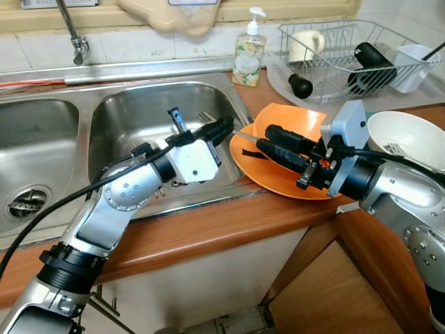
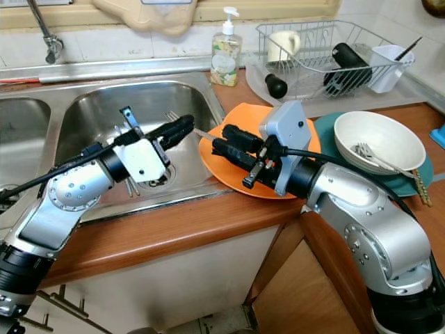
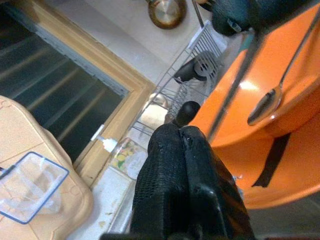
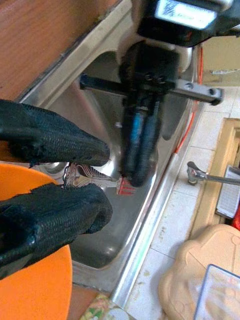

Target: Kitchen organization

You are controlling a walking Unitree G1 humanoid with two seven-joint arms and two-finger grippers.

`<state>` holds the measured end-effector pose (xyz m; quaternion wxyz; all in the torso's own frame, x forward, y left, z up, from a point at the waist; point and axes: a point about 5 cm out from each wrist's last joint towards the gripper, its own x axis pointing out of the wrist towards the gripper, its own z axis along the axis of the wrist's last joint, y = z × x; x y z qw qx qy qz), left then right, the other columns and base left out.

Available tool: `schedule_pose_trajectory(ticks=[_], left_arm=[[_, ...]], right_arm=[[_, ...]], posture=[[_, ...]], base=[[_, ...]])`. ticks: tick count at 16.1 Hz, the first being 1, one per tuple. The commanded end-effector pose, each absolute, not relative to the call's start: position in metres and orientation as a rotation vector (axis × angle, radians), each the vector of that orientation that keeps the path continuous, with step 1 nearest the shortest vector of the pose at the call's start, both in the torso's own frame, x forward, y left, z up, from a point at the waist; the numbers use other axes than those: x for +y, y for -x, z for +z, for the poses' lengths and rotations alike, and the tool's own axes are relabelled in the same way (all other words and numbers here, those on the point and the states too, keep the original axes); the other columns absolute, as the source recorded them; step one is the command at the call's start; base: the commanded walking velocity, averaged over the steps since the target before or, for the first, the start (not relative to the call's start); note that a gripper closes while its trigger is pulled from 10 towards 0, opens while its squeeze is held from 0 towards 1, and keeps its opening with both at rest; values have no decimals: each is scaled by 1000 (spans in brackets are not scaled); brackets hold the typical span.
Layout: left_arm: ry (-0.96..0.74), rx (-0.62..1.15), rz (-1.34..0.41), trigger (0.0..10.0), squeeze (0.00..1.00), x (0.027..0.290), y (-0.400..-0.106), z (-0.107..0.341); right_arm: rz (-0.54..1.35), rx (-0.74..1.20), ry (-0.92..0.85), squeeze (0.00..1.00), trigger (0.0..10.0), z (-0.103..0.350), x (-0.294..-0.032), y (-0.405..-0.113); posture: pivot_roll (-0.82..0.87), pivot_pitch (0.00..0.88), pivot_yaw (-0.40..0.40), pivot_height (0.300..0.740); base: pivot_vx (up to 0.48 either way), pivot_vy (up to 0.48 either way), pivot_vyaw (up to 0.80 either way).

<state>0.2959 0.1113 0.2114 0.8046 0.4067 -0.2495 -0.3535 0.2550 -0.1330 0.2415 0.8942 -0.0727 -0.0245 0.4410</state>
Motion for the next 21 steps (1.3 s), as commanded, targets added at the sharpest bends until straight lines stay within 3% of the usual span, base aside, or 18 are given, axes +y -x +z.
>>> schedule_pose_trajectory(ticks=[1,4,5,21], left_arm=[[-884,-544,-782,10000,980,108,-296,212],[-912,-544,-794,10000,1000,109,-297,210],[-926,-539,-800,10000,0,110,-297,209],[-1086,-545,-747,9804,0,107,-310,199]], right_arm=[[914,-69,164,0,0,246,-131,-256],[906,-69,173,0,0,246,-131,-258],[898,-66,177,0,0,246,-131,-259],[965,-42,212,0,0,246,-117,-255]], posture=[[-33,0,-20,740],[-32,0,-20,740],[-30,0,-19,740],[-41,0,-18,740]], base=[[0,0,0],[0,0,0],[0,0,0],[0,0,0]])
